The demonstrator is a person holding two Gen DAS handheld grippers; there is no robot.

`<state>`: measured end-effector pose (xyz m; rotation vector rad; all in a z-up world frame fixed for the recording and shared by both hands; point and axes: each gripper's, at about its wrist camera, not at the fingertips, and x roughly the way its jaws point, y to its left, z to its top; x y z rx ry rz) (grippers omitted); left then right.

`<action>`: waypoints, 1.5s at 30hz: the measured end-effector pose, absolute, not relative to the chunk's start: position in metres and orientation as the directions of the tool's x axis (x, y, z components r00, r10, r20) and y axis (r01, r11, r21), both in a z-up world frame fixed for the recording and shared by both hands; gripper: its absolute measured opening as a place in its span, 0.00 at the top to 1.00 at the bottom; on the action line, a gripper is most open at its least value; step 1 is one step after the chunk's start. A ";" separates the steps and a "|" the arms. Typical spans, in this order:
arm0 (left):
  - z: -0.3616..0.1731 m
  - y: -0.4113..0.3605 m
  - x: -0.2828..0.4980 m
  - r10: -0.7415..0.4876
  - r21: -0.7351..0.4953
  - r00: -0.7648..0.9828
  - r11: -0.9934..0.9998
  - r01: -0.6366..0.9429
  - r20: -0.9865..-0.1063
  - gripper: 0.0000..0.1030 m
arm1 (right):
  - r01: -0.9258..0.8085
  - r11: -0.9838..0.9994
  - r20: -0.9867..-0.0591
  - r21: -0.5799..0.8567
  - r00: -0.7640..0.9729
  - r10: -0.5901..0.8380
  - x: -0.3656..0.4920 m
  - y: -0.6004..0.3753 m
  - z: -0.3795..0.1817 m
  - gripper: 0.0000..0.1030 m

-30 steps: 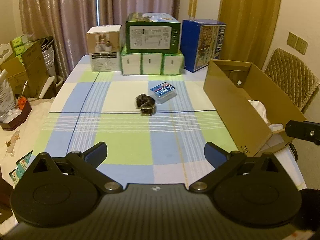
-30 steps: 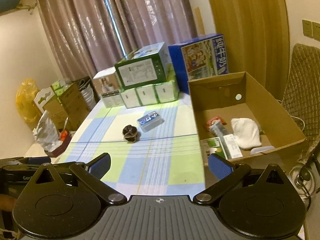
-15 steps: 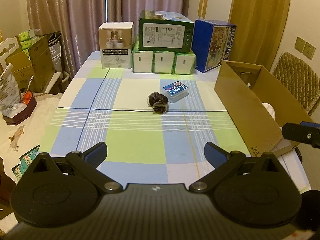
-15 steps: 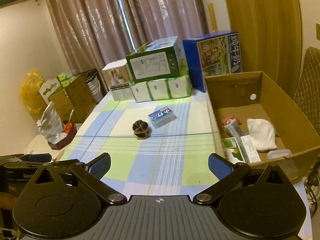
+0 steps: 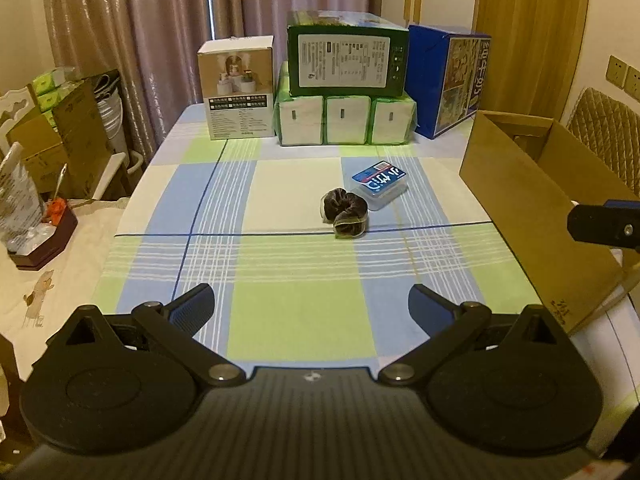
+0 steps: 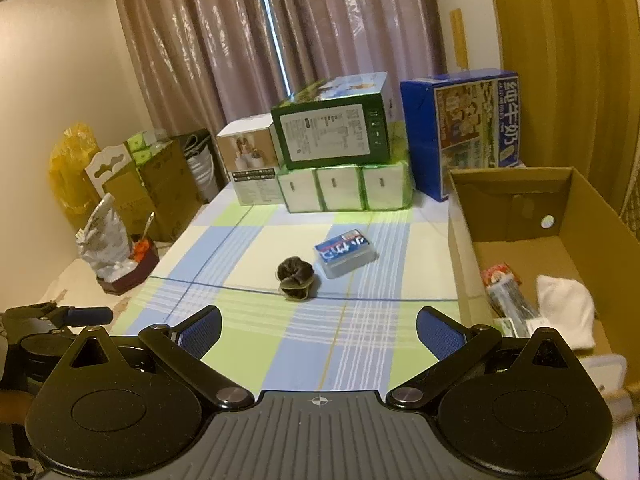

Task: Organize objects
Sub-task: 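Move both tools back over the table toward the scrunchie and floss box, then grasp the blue floss box with the right gripper while the left gripper grasps the brown scrunchie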

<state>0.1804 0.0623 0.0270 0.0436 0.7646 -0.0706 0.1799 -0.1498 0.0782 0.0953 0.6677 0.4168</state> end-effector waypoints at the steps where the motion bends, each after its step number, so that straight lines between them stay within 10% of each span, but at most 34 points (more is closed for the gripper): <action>1: 0.024 0.064 0.187 -0.050 0.015 0.719 0.996 0.084 -0.694 0.02 | -0.345 0.913 -0.583 0.216 0.705 0.404 0.185 -0.148 0.076 0.02; 28: -0.054 0.053 0.329 -0.150 0.043 0.671 0.964 0.262 -0.726 0.14 | -0.344 0.914 -0.660 0.217 0.638 0.397 0.331 -0.131 -0.009 0.02; 45: -0.092 0.037 0.391 -0.309 0.001 0.621 0.895 0.446 -0.721 0.59 | -0.361 0.905 -0.690 0.224 0.597 0.409 0.384 -0.120 -0.035 0.02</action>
